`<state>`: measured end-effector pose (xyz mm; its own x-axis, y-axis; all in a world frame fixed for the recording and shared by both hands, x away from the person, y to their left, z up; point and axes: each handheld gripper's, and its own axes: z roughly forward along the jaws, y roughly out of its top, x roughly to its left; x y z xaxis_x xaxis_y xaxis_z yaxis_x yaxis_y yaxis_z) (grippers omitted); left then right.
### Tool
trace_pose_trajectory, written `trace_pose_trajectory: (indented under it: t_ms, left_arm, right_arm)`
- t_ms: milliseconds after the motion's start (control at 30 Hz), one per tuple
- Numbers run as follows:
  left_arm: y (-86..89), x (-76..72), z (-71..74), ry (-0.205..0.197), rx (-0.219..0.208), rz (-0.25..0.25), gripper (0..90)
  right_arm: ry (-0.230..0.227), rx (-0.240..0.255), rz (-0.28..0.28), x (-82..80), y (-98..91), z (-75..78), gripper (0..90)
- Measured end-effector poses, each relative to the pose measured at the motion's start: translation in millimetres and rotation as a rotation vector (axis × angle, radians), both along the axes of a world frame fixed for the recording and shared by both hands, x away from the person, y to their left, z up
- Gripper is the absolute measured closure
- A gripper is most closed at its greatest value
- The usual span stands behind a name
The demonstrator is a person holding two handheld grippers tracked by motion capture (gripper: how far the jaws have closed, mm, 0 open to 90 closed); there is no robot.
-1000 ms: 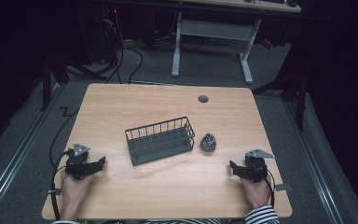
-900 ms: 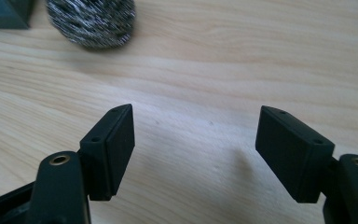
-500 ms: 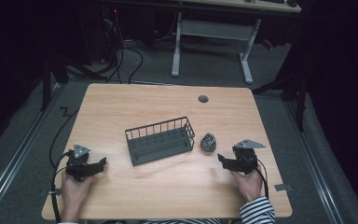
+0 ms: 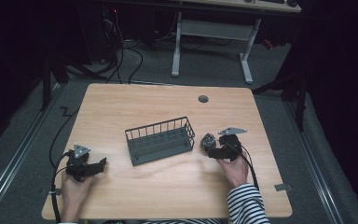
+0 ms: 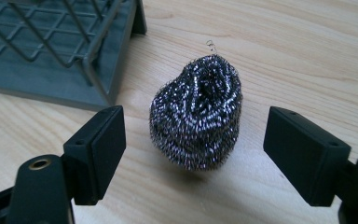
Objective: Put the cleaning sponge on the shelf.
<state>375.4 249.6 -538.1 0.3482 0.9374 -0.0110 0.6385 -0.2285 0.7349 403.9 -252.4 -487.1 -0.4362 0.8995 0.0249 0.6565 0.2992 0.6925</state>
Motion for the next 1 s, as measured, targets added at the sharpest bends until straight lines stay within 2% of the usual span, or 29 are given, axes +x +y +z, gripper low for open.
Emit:
trace_pose_trajectory:
  t_ms: [200,467,733,1000]
  left_arm:
    - [0.0,-0.1,0.1,0.001,0.002,-0.002,20.5]
    - [-0.1,0.0,0.0,0.0,0.0,-0.001,20.4]
    - [0.0,-0.1,0.1,0.002,0.002,-0.003,20.3]
    - [0.0,-0.1,0.0,0.001,0.001,-0.003,20.3]
  right_arm:
    - [0.022,-0.012,-0.014,14.2,4.9,-6.7,20.0]
    - [0.058,-0.02,-0.02,24.5,9.2,-17.4,20.9]
    - [0.074,-0.031,-0.015,28.2,14.4,-23.6,31.3]
    - [0.087,-0.036,-0.009,26.3,14.0,-22.1,35.8]
